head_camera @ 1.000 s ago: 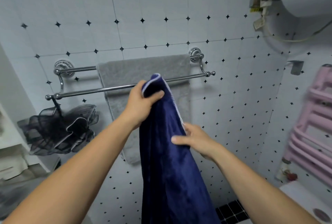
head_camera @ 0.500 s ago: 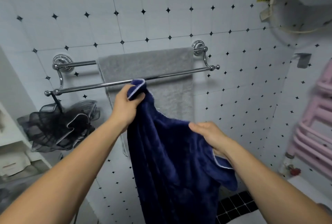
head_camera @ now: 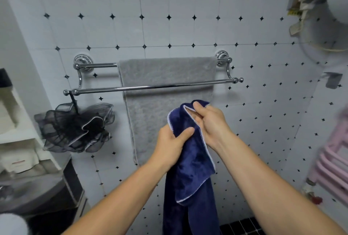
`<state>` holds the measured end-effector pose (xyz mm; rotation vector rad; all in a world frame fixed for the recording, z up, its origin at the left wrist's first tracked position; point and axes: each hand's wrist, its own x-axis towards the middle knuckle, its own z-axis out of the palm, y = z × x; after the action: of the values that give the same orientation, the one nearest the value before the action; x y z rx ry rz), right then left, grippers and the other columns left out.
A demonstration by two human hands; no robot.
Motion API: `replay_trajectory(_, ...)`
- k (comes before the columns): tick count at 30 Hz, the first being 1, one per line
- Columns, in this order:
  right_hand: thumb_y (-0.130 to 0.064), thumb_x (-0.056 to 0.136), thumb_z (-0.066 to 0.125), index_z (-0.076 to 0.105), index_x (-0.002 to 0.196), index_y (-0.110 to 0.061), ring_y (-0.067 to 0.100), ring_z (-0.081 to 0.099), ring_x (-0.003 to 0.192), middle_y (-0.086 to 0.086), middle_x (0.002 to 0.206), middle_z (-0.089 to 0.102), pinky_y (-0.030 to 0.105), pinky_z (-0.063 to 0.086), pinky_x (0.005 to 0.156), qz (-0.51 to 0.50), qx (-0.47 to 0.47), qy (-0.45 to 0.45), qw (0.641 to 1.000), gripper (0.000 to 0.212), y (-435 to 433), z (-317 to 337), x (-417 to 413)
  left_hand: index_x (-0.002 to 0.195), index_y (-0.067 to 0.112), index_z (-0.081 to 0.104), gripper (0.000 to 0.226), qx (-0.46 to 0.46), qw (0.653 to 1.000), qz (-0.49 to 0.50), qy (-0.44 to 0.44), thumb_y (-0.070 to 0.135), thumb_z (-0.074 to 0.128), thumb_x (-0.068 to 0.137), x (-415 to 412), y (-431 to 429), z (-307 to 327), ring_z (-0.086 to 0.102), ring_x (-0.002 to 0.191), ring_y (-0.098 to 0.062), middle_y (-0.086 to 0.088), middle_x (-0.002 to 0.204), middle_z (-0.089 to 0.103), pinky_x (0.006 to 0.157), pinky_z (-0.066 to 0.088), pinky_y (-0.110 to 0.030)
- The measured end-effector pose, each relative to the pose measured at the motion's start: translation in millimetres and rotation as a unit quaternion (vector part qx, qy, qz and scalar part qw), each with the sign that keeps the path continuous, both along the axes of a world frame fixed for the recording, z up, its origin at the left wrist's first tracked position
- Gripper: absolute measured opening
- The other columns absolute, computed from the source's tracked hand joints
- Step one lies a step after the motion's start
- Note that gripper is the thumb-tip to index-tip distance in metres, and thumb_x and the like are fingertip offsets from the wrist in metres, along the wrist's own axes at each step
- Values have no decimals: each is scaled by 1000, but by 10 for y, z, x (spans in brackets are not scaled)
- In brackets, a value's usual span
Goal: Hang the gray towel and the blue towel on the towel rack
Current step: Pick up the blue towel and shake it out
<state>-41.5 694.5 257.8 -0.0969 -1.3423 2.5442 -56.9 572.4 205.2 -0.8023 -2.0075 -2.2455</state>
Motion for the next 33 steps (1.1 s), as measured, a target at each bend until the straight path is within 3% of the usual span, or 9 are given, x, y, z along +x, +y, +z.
replay_trajectory(4,-12,89,66,59,107,-3,13,71,87,11,96,75,24,58,73,-29,153,-5,988,21,18,-88,162,84,21,76,7,31,992,87,-83,18,70,84,-91,32,66,74,83,-23,-6,87,78,80,59,-46)
replay_trajectory(7,-22,79,78,64,99,-12,3,66,58,-3,75,74,15,47,48,-3,351,-79,933,27,88,-291,344,81,6,72,12,44,983,135,-120,17,72,84,-190,23,119,71,74,-25,-15,83,76,76,59,-50)
replay_trajectory(9,-22,83,74,66,82,-12,5,60,50,-4,64,70,19,44,46,25,389,-126,912,13,144,-448,446,80,4,70,16,44,979,151,-128,19,72,85,-245,11,164,71,68,-22,-10,76,75,69,60,-43)
replay_trajectory(13,-17,90,65,70,74,-10,11,58,54,4,68,69,20,46,46,1,278,-122,953,19,328,-421,518,82,5,71,26,-17,985,110,-132,29,66,90,-314,-54,233,70,72,-22,-9,78,74,70,57,-35)
replay_trajectory(16,-6,89,64,66,80,-7,12,57,47,6,64,67,22,47,44,-17,211,-66,975,10,326,-218,479,83,7,72,43,-154,983,37,-92,42,51,97,-240,-73,202,70,74,-20,-6,80,75,73,55,-34)
replay_trajectory(20,1,89,61,56,89,-13,15,54,46,8,65,62,27,47,48,-69,182,-14,981,16,234,-89,457,49,13,46,57,-328,935,135,7,46,51,95,-226,-189,185,46,51,-16,6,52,50,56,34,-35)
replay_trajectory(24,0,92,57,72,91,-11,12,59,56,4,71,66,24,52,56,-53,186,1,981,18,125,-70,502,73,-9,62,42,-149,975,156,-51,30,70,85,-254,-340,273,54,64,-20,-11,68,61,62,42,-33)
replay_trajectory(29,9,79,69,74,100,-16,19,72,80,11,87,76,28,58,81,6,302,54,952,33,-126,-51,554,71,15,75,8,-55,996,61,-29,12,77,78,21,-245,367,64,55,-9,1,61,71,50,49,-22)
replay_trajectory(33,-10,78,77,75,82,-20,10,66,60,10,71,74,25,56,68,-80,436,44,896,11,-124,-32,548,82,8,76,19,-46,997,-6,-54,16,62,92,82,-377,411,64,58,-14,-4,67,73,54,47,-26)
